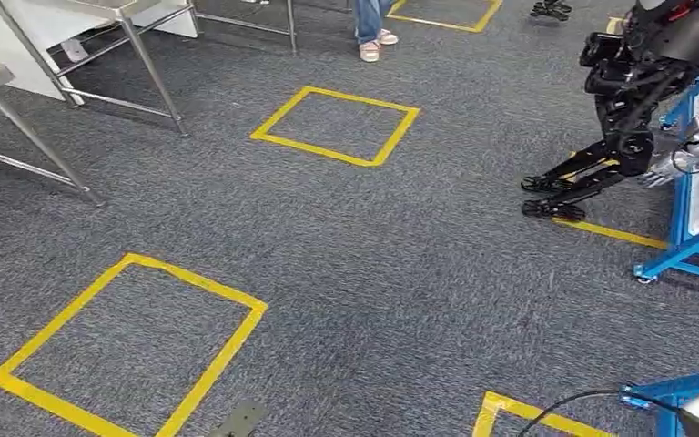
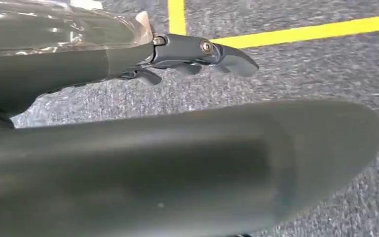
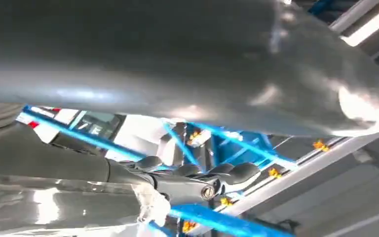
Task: Take the parts from the cabinet and place them on the table.
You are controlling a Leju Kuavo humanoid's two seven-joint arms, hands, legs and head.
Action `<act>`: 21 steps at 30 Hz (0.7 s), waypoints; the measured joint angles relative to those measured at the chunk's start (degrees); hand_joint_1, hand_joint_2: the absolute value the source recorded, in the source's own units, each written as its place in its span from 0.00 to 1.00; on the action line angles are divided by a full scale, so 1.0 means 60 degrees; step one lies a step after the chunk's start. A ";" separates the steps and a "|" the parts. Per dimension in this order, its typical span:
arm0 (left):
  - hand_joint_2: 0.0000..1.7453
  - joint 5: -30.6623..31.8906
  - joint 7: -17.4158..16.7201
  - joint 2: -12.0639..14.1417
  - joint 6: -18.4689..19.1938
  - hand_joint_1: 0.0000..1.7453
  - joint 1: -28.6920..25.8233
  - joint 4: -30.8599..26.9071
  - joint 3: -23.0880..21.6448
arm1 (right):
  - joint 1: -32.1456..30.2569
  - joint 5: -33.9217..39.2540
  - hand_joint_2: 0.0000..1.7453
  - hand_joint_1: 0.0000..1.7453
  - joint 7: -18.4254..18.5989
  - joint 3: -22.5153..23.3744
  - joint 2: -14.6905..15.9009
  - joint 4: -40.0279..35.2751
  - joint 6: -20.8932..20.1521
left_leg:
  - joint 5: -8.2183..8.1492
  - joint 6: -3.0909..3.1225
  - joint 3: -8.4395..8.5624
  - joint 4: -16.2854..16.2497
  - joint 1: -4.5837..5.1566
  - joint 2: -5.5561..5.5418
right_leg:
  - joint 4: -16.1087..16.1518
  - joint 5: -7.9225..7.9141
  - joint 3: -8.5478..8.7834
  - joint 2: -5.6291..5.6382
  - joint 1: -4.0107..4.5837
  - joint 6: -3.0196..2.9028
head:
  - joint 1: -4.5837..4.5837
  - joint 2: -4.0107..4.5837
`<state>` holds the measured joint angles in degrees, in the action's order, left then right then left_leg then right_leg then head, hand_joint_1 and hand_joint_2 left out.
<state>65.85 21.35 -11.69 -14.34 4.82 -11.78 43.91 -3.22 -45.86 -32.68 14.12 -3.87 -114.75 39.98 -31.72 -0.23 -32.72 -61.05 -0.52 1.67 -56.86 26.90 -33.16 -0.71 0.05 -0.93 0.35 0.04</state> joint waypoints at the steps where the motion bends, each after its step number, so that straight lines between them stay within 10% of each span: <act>1: 0.00 0.0000 0.0000 0.0003 0.0000 0.00 -0.0009 0.0000 0.0004 | -0.0007 0.0014 0.00 0.00 -0.0011 0.0007 0.0000 0.0000 0.0000 | -0.0380 -0.0010 -0.0323 -0.0703 -0.0002 -0.0123 | -0.0002 -0.0001 0.0002 0.0051 -0.0004 -0.0026 | 0.0018 0.0000; 4: 0.00 0.0000 0.0000 0.0011 0.0000 0.00 -0.0048 0.0000 0.0004 | -0.0043 0.0025 0.00 0.00 -0.0018 0.0007 -0.0029 0.0000 0.0000 | -0.0987 -0.0043 -0.1317 -0.2616 -0.0004 -0.0214 | -0.0019 0.0015 0.0004 0.0288 0.0003 -0.0043 | 0.0011 0.0000; 8: 0.00 0.0000 0.0000 0.0022 0.0000 0.00 -0.0050 0.0000 0.0007 | -0.0052 0.0044 0.00 0.00 -0.0022 0.0015 -0.0065 0.0000 0.0000 | 0.0605 -0.0054 -0.0307 -0.0107 -0.0089 -0.0392 | -0.0139 0.0124 0.0061 0.0662 -0.0048 0.0052 | 0.0022 0.0000; 9: 0.00 0.0000 -0.0004 0.0018 0.0000 0.00 -0.0051 0.0000 0.0007 | -0.0056 0.0044 0.00 0.00 -0.0025 0.0018 -0.0066 0.0000 0.0000 | 0.0492 -0.0064 -0.0163 0.0177 -0.0101 -0.0667 | -0.0218 0.0179 0.0011 0.0727 -0.0003 0.0131 | 0.0015 0.0000; 13: 0.00 -0.0004 -0.0004 0.0018 0.0000 0.00 -0.0036 0.0000 0.0007 | -0.0086 0.0055 0.00 0.00 -0.0033 0.0051 -0.0073 -0.0004 -0.0004 | 0.0536 0.0142 -0.0151 0.0272 -0.0026 -0.0540 | -0.0214 0.0146 -0.0071 0.0922 -0.0088 0.0312 | 0.0004 0.0000; 15: 0.00 -0.0004 0.0000 0.0000 0.0000 0.00 -0.0005 0.0000 0.0011 | -0.0069 0.0062 0.00 0.00 -0.0032 0.0073 -0.0073 -0.0015 0.0000 | 0.0570 0.0258 -0.0090 0.0357 -0.0081 -0.0422 | -0.0547 0.0430 -0.0170 0.0517 -0.0072 0.0386 | -0.0022 0.0000; 18: 0.00 -0.0015 0.0000 0.0000 0.0000 0.00 -0.0031 0.0000 0.0015 | -0.0064 0.0087 0.00 0.00 -0.0029 0.0073 -0.0076 -0.0015 0.0000 | 0.0537 0.0334 -0.0072 0.0359 -0.0039 -0.0192 | -0.2629 0.1362 -0.1193 0.0222 -0.0126 0.0479 | -0.0014 0.0000; 21: 0.00 0.0000 0.0000 0.0000 0.0000 0.00 -0.0028 0.0000 0.0015 | -0.0094 0.0120 0.00 0.00 -0.0040 0.0076 -0.0076 -0.0011 0.0000 | 0.0498 0.0340 -0.0041 0.0358 -0.0005 -0.0011 | -0.2595 0.0979 -0.1244 0.0162 -0.0135 0.0492 | -0.0015 0.0000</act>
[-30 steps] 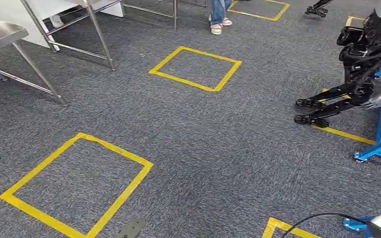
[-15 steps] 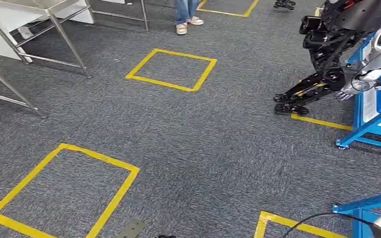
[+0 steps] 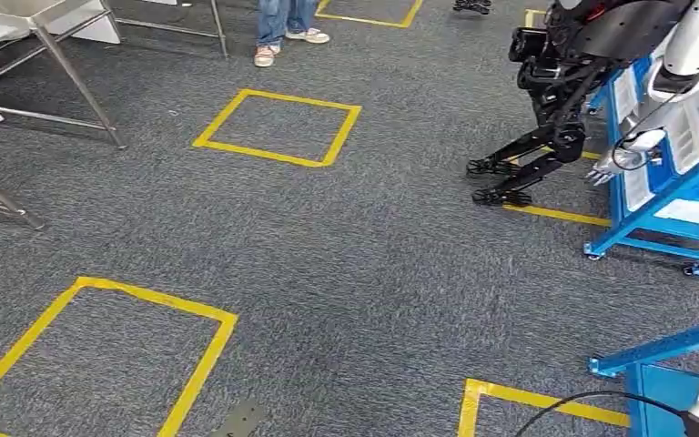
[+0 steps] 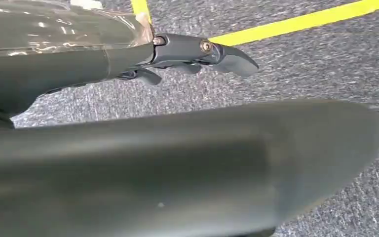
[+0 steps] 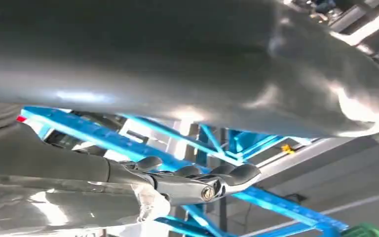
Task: Take the parts from the cabinet and place them on the table.
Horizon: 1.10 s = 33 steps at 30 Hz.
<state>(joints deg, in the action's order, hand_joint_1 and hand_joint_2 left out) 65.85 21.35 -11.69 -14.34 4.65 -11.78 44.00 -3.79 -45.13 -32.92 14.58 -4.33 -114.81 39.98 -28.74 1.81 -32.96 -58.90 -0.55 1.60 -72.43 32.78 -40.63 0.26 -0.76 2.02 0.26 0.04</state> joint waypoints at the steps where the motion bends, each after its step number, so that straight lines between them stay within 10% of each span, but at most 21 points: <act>1: 0.00 -0.0004 0.0000 0.0000 0.0000 0.00 0.0005 0.0000 0.0000 | 0.0000 0.0000 0.00 0.00 -0.0014 0.0004 0.0000 -0.0004 0.0000 | -0.0014 -0.0011 0.0027 0.0000 0.0005 0.0044 | 0.0659 -0.0357 0.0321 -0.0031 0.0004 -0.0024 | 0.0000 0.0000; 3: 0.00 0.0000 0.0011 -0.0004 0.0000 0.00 0.0014 0.0000 0.0000 | 0.0015 0.0011 0.00 0.00 -0.0062 0.0004 0.0000 -0.0029 0.0000 | -0.0060 -0.0073 0.0097 0.0011 0.0012 0.0130 | 0.2275 -0.0882 0.1123 -0.0520 0.0086 -0.0138 | 0.0000 0.0000; 8: 0.00 -0.0004 0.0025 -0.0004 0.0000 0.00 0.0028 0.0000 0.0000 | 0.0020 0.0066 0.00 0.00 -0.0095 0.0051 -0.0011 -0.0076 0.0000 | -0.0159 -0.0330 0.0188 0.0070 0.0016 0.0371 | 0.2521 -0.0926 0.1217 -0.0227 0.0164 -0.0414 | 0.0022 0.0000; 9: 0.00 0.0000 0.0033 0.0000 0.0000 0.00 0.0036 0.0000 0.0000 | 0.0034 0.0073 0.00 0.00 -0.0113 0.0054 -0.0029 -0.0091 0.0000 | -0.0302 -0.0345 0.0160 -0.0085 -0.0001 0.0163 | 0.2576 -0.0951 0.1256 -0.0180 0.0148 -0.0457 | 0.0022 0.0000; 12: 0.00 0.0000 0.0029 0.0015 0.0000 0.00 0.0005 0.0000 0.0004 | 0.0049 0.0113 0.00 0.00 -0.0117 0.0069 -0.0047 -0.0088 0.0000 | -0.1326 -0.0367 -0.0805 -0.2116 -0.0005 -0.0159 | 0.2575 -0.0939 0.1255 0.0007 0.0147 -0.0553 | 0.0033 0.0000; 14: 0.00 0.0000 0.0029 0.0022 0.0000 0.00 -0.0018 0.0000 0.0004 | 0.0038 0.0138 0.00 0.00 -0.0116 0.0069 -0.0051 -0.0087 -0.0004 | -0.1410 -0.0382 -0.1261 -0.2926 -0.0002 -0.0202 | 0.2562 -0.0933 0.1265 0.0183 0.0148 -0.0557 | 0.0036 0.0000; 18: 0.00 0.0000 0.0025 0.0033 -0.0004 0.00 -0.0009 0.0000 0.0004 | 0.0039 0.0142 0.00 0.00 -0.0113 0.0073 -0.0051 -0.0084 -0.0004 | 0.0151 -0.0368 -0.0182 -0.0305 -0.0089 -0.0498 | 0.2427 -0.0821 0.1290 0.0533 0.0112 -0.0450 | 0.0047 0.0000; 19: 0.00 0.0000 0.0022 0.0033 -0.0004 0.00 -0.0019 0.0000 0.0004 | 0.0043 0.0146 0.00 0.00 -0.0113 0.0080 -0.0051 -0.0080 -0.0004 | 0.0006 -0.0364 -0.0076 -0.0141 -0.0105 -0.0720 | 0.2328 -0.0775 0.1214 0.0597 0.0169 -0.0384 | 0.0051 0.0000; 24: 0.00 -0.0004 0.0011 0.0026 -0.0025 0.00 0.0012 0.0000 0.0007 | -0.0033 0.0167 0.00 0.00 -0.0098 0.0106 -0.0058 -0.0084 -0.0004 | 0.0032 -0.0114 -0.0016 -0.0009 -0.0082 -0.0481 | 0.2269 -0.0691 0.1158 0.0669 0.0065 -0.0178 | 0.0041 0.0000; 26: 0.00 0.0000 0.0018 0.0025 -0.0033 0.00 0.0020 0.0000 0.0004 | -0.0001 0.0167 0.00 0.00 -0.0102 0.0117 -0.0058 -0.0084 0.0000 | 0.0010 -0.0037 0.0032 0.0023 -0.0075 -0.0347 | 0.1217 -0.0088 0.0663 0.0176 0.0074 -0.0077 | 0.0011 0.0000; 29: 0.00 -0.0015 0.0015 0.0033 -0.0040 0.00 -0.0013 0.0000 0.0007 | -0.0059 0.0168 0.00 0.00 -0.0102 0.0120 -0.0066 -0.0066 0.0000 | -0.0028 -0.0008 0.0036 0.0019 -0.0043 -0.0116 | -0.0698 0.0519 -0.0342 0.0029 0.0010 0.0011 | 0.0011 0.0000; 33: 0.00 -0.0015 0.0018 0.0029 -0.0040 0.00 0.0000 0.0000 0.0007 | -0.0062 0.0193 0.00 0.00 -0.0113 0.0124 -0.0066 -0.0066 0.0000 | -0.0145 -0.0073 0.0201 0.0022 -0.0038 0.0101 | 0.1913 -0.0962 0.0925 -0.0258 0.0019 -0.0029 | 0.0015 0.0000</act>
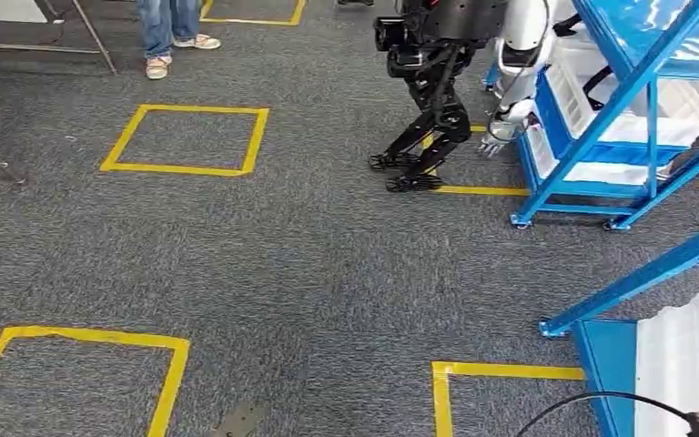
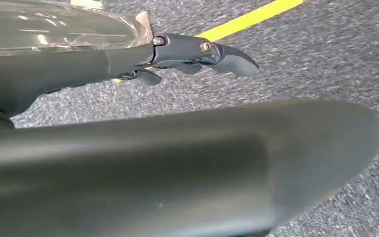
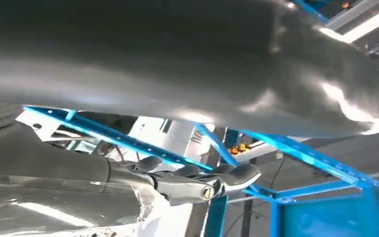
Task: Take the parts from the cabinet and place them on the table.
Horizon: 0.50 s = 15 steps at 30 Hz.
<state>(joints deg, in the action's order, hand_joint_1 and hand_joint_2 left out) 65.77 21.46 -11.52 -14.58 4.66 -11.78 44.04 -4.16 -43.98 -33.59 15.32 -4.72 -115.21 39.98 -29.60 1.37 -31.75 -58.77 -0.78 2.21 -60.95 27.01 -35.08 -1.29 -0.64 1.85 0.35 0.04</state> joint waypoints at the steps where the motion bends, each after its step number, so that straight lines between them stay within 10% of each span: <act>1: 0.00 0.0000 0.0000 0.0000 -0.0004 0.00 0.0006 0.0000 0.0000 | 0.0006 0.0004 0.00 0.00 -0.0004 0.0004 0.0000 0.0000 0.0000 | -0.0022 -0.0034 0.0029 0.0012 0.0021 0.0033 | 0.0322 0.0136 0.0198 -0.0283 0.0065 -0.0038 | 0.0000 0.0000; 6: 0.00 -0.0004 0.0011 -0.0007 -0.0011 0.00 0.0016 0.0000 0.0000 | -0.0014 0.0040 0.00 0.00 -0.0026 0.0029 -0.0004 -0.0029 0.0000 | -0.0148 -0.0310 0.0106 0.0060 0.0019 0.0277 | 0.0543 0.0051 0.0229 0.0039 0.0101 -0.0374 | 0.0022 0.0000; 7: 0.00 0.0000 0.0022 -0.0007 -0.0015 0.00 0.0033 0.0000 0.0000 | -0.0003 0.0040 0.00 0.00 -0.0040 0.0033 -0.0015 -0.0062 0.0000 | -0.0321 -0.0320 0.0065 -0.0153 0.0011 0.0053 | 0.0595 0.0044 0.0283 0.0090 0.0101 -0.0434 | 0.0026 0.0000; 11: 0.00 0.0036 0.0015 0.0004 -0.0018 0.00 -0.0018 0.0000 0.0004 | -0.0018 0.0047 0.00 0.00 -0.0058 0.0040 -0.0033 -0.0058 -0.0004 | -0.1432 -0.0324 -0.1306 -0.2869 0.0025 -0.0301 | 0.0584 0.0059 0.0290 0.0342 0.0120 -0.0534 | 0.0037 0.0000; 13: 0.00 0.0036 0.0011 0.0011 -0.0018 0.00 -0.0049 0.0000 0.0007 | -0.0019 0.0062 0.00 0.00 -0.0062 0.0043 -0.0036 -0.0058 -0.0004 | -0.1056 -0.0300 -0.1378 -0.2751 0.0028 -0.0309 | 0.0576 0.0068 0.0320 0.0532 0.0126 -0.0538 | 0.0036 0.0000; 15: 0.00 0.0036 0.0015 0.0011 -0.0018 0.00 -0.0035 0.0000 0.0007 | -0.0018 0.0073 0.00 0.00 -0.0062 0.0044 -0.0036 -0.0058 -0.0004 | -0.0045 -0.0242 -0.0689 -0.1063 0.0021 -0.0403 | 0.0541 0.0106 0.0361 0.0725 0.0121 -0.0506 | 0.0036 0.0000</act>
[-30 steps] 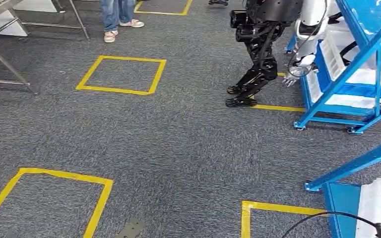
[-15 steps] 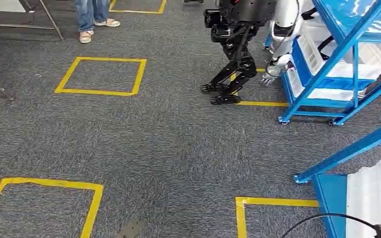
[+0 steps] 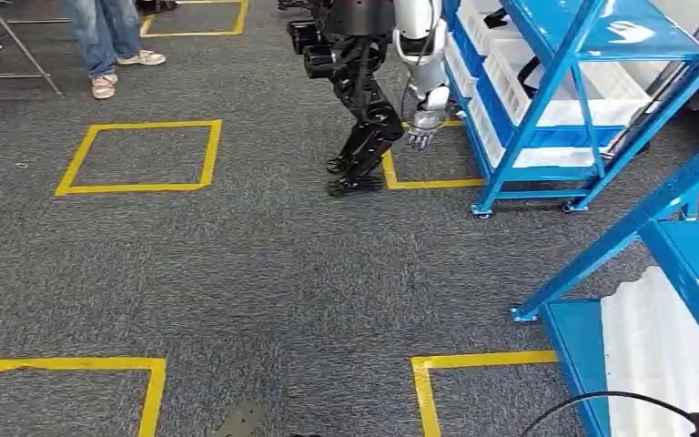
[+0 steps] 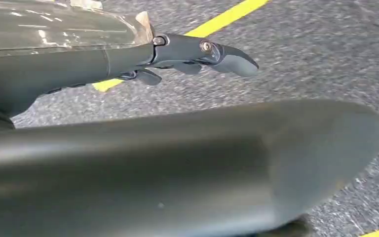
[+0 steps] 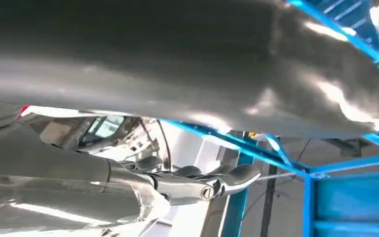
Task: Take the parts from the cabinet and place them on the table.
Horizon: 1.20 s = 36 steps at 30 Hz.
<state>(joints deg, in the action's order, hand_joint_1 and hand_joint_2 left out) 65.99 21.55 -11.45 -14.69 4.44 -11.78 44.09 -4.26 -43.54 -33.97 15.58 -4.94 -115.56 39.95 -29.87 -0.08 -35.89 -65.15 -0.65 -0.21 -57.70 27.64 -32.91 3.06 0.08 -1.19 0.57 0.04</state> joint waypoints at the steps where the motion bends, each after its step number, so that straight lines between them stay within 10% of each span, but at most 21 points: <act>1: 0.00 0.0000 0.0000 0.0004 0.0000 0.00 -0.0003 0.0000 0.0000 | -0.0005 0.0000 0.00 0.00 0.0000 0.0004 -0.0007 0.0000 0.0000 | 0.0346 0.0026 0.0308 0.0746 -0.0015 -0.0271 | -0.0022 0.0034 -0.0014 0.0061 -0.0009 0.0033 | 0.0000 0.0000; 6: 0.00 -0.0007 0.0007 0.0000 0.0000 0.00 0.0016 0.0000 0.0004 | -0.0024 0.0040 0.00 0.00 -0.0004 0.0062 -0.0015 0.0000 0.0000 | 0.0291 0.0165 0.0430 0.1066 -0.0023 -0.0236 | -0.0071 0.0054 -0.0114 0.0321 -0.0018 0.0287 | 0.0000 0.0000; 7: 0.00 -0.0007 0.0007 -0.0004 -0.0004 0.00 0.0037 0.0000 0.0004 | -0.0030 0.0051 0.00 0.00 -0.0004 0.0077 -0.0015 0.0000 0.0004 | 0.0312 0.0211 0.0461 0.1103 -0.0042 -0.0164 | -0.0203 0.0182 -0.0126 -0.0001 -0.0015 0.0328 | -0.0015 0.0000; 9: 0.00 -0.0007 0.0007 -0.0011 0.0000 0.00 0.0038 0.0000 0.0004 | 0.0018 0.0069 0.00 0.00 -0.0004 0.0076 -0.0015 0.0004 0.0004 | 0.0292 0.0265 0.0475 0.1111 -0.0037 -0.0040 | -0.1198 0.0774 -0.0592 -0.0367 -0.0040 0.0415 | -0.0029 0.0000; 12: 0.00 -0.0011 -0.0004 -0.0007 0.0000 0.00 -0.0006 0.0000 0.0007 | -0.0023 0.0073 0.00 0.00 -0.0004 0.0080 -0.0015 0.0007 0.0004 | 0.0258 0.0282 0.0477 0.1107 -0.0032 0.0203 | -0.3064 0.1355 -0.1541 -0.0431 -0.0124 0.0528 | -0.0029 0.0000; 16: 0.00 -0.0011 -0.0004 -0.0011 0.0000 0.00 0.0008 0.0000 0.0007 | -0.0018 0.0077 0.00 0.00 -0.0004 0.0084 -0.0015 0.0007 0.0004 | 0.0163 0.0166 0.0605 0.1106 -0.0061 0.0411 | -0.0430 -0.0096 -0.0276 -0.0738 -0.0160 0.0577 | -0.0033 0.0000; 17: 0.00 -0.0011 -0.0004 -0.0011 0.0000 0.00 0.0012 0.0000 0.0007 | 0.0001 0.0077 0.00 0.00 0.0000 0.0084 -0.0015 0.0011 0.0000 | 0.0131 0.0104 0.0625 0.1111 -0.0003 0.0457 | -0.0102 0.0084 -0.0107 -0.0956 -0.0062 0.0539 | -0.0029 -0.0004; 21: 0.00 -0.0015 -0.0004 -0.0011 0.0018 0.00 0.0025 0.0000 0.0007 | -0.0016 0.0077 0.00 0.00 0.0000 0.0102 -0.0015 0.0004 0.0000 | 0.0090 -0.0101 0.0723 0.1164 -0.0046 0.0633 | -0.0074 0.0046 -0.0136 -0.0632 0.0002 0.0248 | -0.0018 -0.0004; 23: 0.00 -0.0007 0.0000 -0.0015 0.0018 0.00 0.0052 0.0000 0.0007 | -0.0003 0.0069 0.00 0.00 0.0000 0.0102 -0.0018 -0.0018 0.0000 | -0.0225 -0.0156 0.0594 0.0802 -0.0080 0.0344 | 0.0011 0.0000 -0.0057 -0.0551 -0.0066 0.0088 | -0.0007 0.0000; 27: 0.00 0.0004 -0.0004 -0.0007 0.0018 0.00 -0.0012 0.0000 0.0007 | -0.0018 0.0069 0.00 0.00 0.0000 0.0106 -0.0033 -0.0015 0.0000 | -0.1308 -0.0131 -0.0819 -0.1977 -0.0035 0.0107 | 0.0005 0.0023 -0.0047 -0.0288 -0.0013 -0.0005 | 0.0007 0.0000; 31: 0.00 0.0004 -0.0004 0.0000 0.0015 0.00 -0.0015 0.0000 0.0007 | -0.0015 0.0073 0.00 0.00 0.0000 0.0106 -0.0036 -0.0011 0.0000 | 0.0232 0.0034 0.0046 0.0275 -0.0001 -0.0092 | -0.0009 0.0082 0.0057 0.0070 0.0000 0.0012 | 0.0007 0.0000; 32: 0.00 0.0004 -0.0004 0.0007 0.0015 0.00 -0.0028 0.0000 0.0011 | -0.0015 0.0073 0.00 0.00 0.0000 0.0109 -0.0044 -0.0007 0.0000 | 0.0363 0.0071 0.0290 0.0819 -0.0006 -0.0433 | -0.0021 0.0109 0.0048 0.0129 0.0006 0.0045 | 0.0001 0.0000; 36: 0.00 -0.0007 -0.0011 0.0007 0.0000 0.00 0.0007 0.0000 0.0011 | -0.0043 0.0073 0.00 0.00 -0.0004 0.0109 -0.0044 0.0000 0.0000 | 0.0300 0.0121 0.0367 0.1044 0.0031 -0.0319 | -0.0007 0.0093 -0.0040 0.0374 -0.0029 0.0272 | -0.0004 0.0000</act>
<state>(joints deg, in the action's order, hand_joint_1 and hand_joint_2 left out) 65.94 21.49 -11.41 -14.69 4.49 -11.78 44.15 -4.52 -43.10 -33.99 16.24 -5.20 -115.56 39.95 -28.07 0.65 -33.69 -58.89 -0.47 -2.13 -57.74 28.20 -33.15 5.31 -0.09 0.44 0.55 0.04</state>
